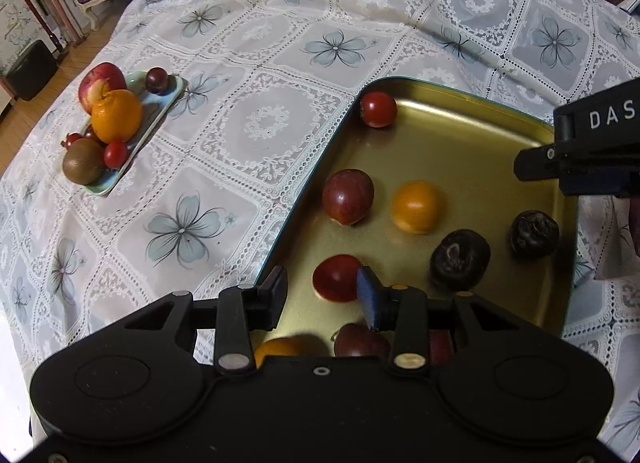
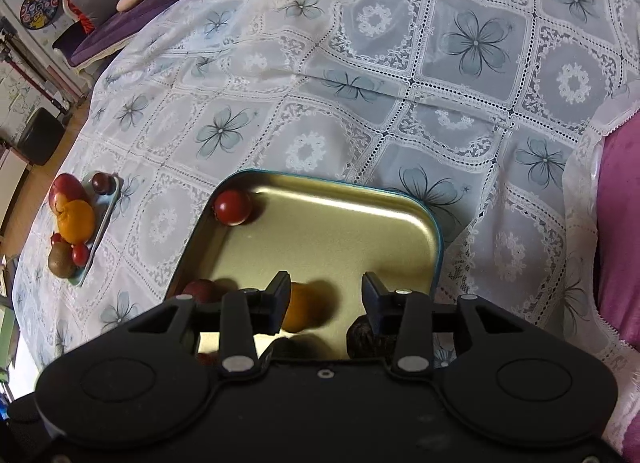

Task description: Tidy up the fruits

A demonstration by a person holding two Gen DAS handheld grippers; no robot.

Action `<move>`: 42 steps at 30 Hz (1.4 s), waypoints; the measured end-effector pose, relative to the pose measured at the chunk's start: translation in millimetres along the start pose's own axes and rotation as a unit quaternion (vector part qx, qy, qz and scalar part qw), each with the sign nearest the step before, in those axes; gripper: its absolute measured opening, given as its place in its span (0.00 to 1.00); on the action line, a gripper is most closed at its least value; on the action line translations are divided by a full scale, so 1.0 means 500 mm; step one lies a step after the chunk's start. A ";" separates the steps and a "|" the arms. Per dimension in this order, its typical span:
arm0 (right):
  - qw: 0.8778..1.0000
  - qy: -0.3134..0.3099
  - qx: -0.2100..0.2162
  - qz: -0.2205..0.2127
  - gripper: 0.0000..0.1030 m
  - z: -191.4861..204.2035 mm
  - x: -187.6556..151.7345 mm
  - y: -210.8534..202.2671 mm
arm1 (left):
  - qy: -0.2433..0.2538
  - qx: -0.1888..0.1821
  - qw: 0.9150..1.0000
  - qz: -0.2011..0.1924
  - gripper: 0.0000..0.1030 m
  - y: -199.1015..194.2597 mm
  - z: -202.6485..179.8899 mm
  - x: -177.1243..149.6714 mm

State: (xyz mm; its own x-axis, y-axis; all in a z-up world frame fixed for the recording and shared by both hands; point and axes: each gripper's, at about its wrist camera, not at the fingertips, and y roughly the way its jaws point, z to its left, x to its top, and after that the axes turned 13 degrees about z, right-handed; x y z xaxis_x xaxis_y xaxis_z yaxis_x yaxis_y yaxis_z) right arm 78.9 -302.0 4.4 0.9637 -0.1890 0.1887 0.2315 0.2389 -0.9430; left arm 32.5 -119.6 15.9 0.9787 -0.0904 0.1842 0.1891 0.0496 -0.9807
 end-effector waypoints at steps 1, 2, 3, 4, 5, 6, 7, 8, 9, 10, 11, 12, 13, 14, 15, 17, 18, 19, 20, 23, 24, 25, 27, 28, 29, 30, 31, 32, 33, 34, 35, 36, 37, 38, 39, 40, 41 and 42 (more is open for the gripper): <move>1.000 -0.001 0.001 0.001 0.41 0.000 -0.004 -0.005 | 0.000 0.002 1.000 -0.002 0.47 -0.004 0.000 -0.005; 1.000 0.001 0.002 0.005 0.41 0.001 -0.007 -0.010 | 0.000 0.004 1.000 -0.005 0.47 -0.007 -0.001 -0.009; 1.000 0.004 0.002 0.010 0.41 0.000 -0.012 -0.013 | -0.001 0.006 1.000 -0.007 0.47 -0.011 -0.001 -0.014; 1.000 0.006 0.000 0.015 0.41 0.000 -0.018 -0.016 | -0.002 0.008 1.000 -0.010 0.47 -0.014 -0.001 -0.018; 1.000 0.006 -0.006 0.020 0.41 0.002 -0.024 -0.020 | -0.003 0.009 1.000 -0.012 0.47 -0.018 -0.001 -0.023; 1.000 0.002 -0.011 0.021 0.41 0.004 -0.031 -0.023 | -0.004 0.009 1.000 -0.014 0.47 -0.022 -0.001 -0.027; 1.000 -0.003 -0.019 0.022 0.41 0.007 -0.039 -0.027 | -0.006 0.008 1.000 -0.016 0.47 -0.026 -0.001 -0.031; 0.999 -0.011 -0.029 0.023 0.41 0.011 -0.048 -0.030 | -0.008 0.007 1.000 -0.016 0.47 -0.029 -0.001 -0.035; 0.999 -0.019 -0.035 0.026 0.41 0.013 -0.053 -0.031 | -0.009 0.007 1.000 -0.017 0.47 -0.032 -0.002 -0.038; 0.998 -0.027 -0.037 0.032 0.41 0.015 -0.058 -0.032 | -0.009 0.008 1.000 -0.017 0.47 -0.034 -0.004 -0.043; 0.998 -0.033 -0.033 0.043 0.41 0.015 -0.061 -0.031 | -0.010 0.010 1.000 -0.018 0.47 -0.036 -0.006 -0.047; 0.997 -0.038 -0.028 0.056 0.41 0.015 -0.065 -0.030 | -0.010 0.013 1.000 -0.020 0.47 -0.038 -0.009 -0.051; 0.997 -0.042 -0.023 0.067 0.41 0.015 -0.068 -0.029 | -0.010 0.016 1.000 -0.021 0.47 -0.040 -0.012 -0.056; 0.995 -0.048 -0.017 0.081 0.41 0.014 -0.072 -0.028 | -0.009 0.018 1.000 -0.021 0.47 -0.042 -0.015 -0.060; 0.994 -0.054 -0.012 0.090 0.41 0.014 -0.075 -0.027 | -0.009 0.020 1.000 -0.022 0.47 -0.043 -0.019 -0.063; 0.993 -0.059 -0.003 0.099 0.41 0.009 -0.085 -0.030 | -0.006 0.022 0.999 -0.022 0.47 -0.046 -0.027 -0.070; 0.993 -0.059 -0.001 0.098 0.41 0.008 -0.088 -0.033 | -0.004 0.024 0.999 -0.023 0.47 -0.047 -0.032 -0.073; 0.994 -0.060 -0.001 0.094 0.41 0.004 -0.095 -0.037 | -0.003 0.025 0.999 -0.023 0.47 -0.049 -0.037 -0.077; 0.994 -0.061 -0.003 0.088 0.41 0.001 -0.101 -0.041 | -0.002 0.026 0.999 -0.023 0.47 -0.051 -0.041 -0.080; 0.995 -0.067 -0.003 0.075 0.41 -0.006 -0.112 -0.053 | -0.002 0.025 0.999 -0.026 0.47 -0.059 -0.051 -0.091; 0.995 -0.068 -0.005 0.073 0.41 -0.008 -0.115 -0.055 | -0.003 0.024 0.999 -0.026 0.47 -0.061 -0.054 -0.093; 0.995 -0.067 -0.008 0.071 0.41 -0.011 -0.116 -0.056 | -0.005 0.025 0.999 -0.027 0.47 -0.064 -0.055 -0.096; 0.996 -0.067 -0.013 0.061 0.41 -0.017 -0.122 -0.061 | -0.010 0.025 0.999 -0.029 0.47 -0.068 -0.058 -0.102; 0.996 -0.068 -0.017 0.056 0.41 -0.019 -0.124 -0.063 | -0.013 0.026 0.999 -0.029 0.47 -0.069 -0.058 -0.104; 0.996 -0.070 -0.024 0.050 0.41 -0.019 -0.128 -0.066 | -0.016 0.026 0.999 -0.029 0.47 -0.071 -0.058 -0.106; 0.996 -0.074 -0.029 0.045 0.41 -0.021 -0.130 -0.069 | -0.018 0.026 0.999 -0.029 0.47 -0.072 -0.059 -0.107; 0.996 -0.080 -0.034 0.038 0.41 -0.020 -0.132 -0.073 | -0.020 0.027 0.999 -0.028 0.47 -0.072 -0.060 -0.109; 0.995 -0.083 -0.036 0.032 0.41 -0.020 -0.135 -0.078 | -0.023 0.027 0.999 -0.027 0.47 -0.073 -0.061 -0.111; 0.995 -0.085 -0.037 0.028 0.41 -0.022 -0.136 -0.080 | -0.024 0.025 0.999 -0.027 0.47 -0.075 -0.062 -0.113; 0.995 -0.087 -0.038 0.024 0.41 -0.024 -0.136 -0.083 | -0.026 0.024 0.999 -0.027 0.47 -0.076 -0.063 -0.115; 0.995 -0.090 -0.041 0.020 0.41 -0.025 -0.138 -0.086 | -0.027 0.022 0.999 -0.027 0.47 -0.077 -0.064 -0.116; 0.995 -0.094 -0.044 0.015 0.41 -0.025 -0.140 -0.089 | -0.028 0.019 0.999 -0.027 0.47 -0.079 -0.066 -0.118; 0.994 -0.097 -0.048 0.010 0.41 -0.025 -0.142 -0.092 | -0.029 0.018 0.999 -0.028 0.47 -0.081 -0.067 -0.119; 0.994 -0.101 -0.050 0.005 0.41 -0.025 -0.143 -0.096 | -0.031 0.017 0.999 -0.030 0.47 -0.083 -0.068 -0.121; 0.993 -0.103 -0.049 0.002 0.41 -0.027 -0.144 -0.099 | -0.032 0.018 0.999 -0.031 0.47 -0.085 -0.070 -0.123; 0.993 -0.104 -0.047 0.000 0.41 -0.028 -0.144 -0.101 | -0.034 0.019 0.999 -0.032 0.47 -0.086 -0.071 -0.125; 0.993 -0.104 -0.046 -0.002 0.41 -0.030 -0.143 -0.104 | -0.035 0.021 0.999 -0.032 0.47 -0.087 -0.073 -0.126; 0.994 -0.104 -0.046 -0.004 0.41 -0.032 -0.142 -0.106 | -0.036 0.022 0.999 -0.031 0.47 -0.087 -0.073 -0.128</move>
State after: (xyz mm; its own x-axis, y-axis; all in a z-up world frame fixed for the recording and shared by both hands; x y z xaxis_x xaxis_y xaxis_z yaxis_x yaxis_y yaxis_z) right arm -3.7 -316.3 36.5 0.9709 0.0122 0.2391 0.2347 0.1474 -0.9608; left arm -41.0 -152.4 44.5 0.9678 -0.0226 0.2508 0.2518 0.0904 -0.9636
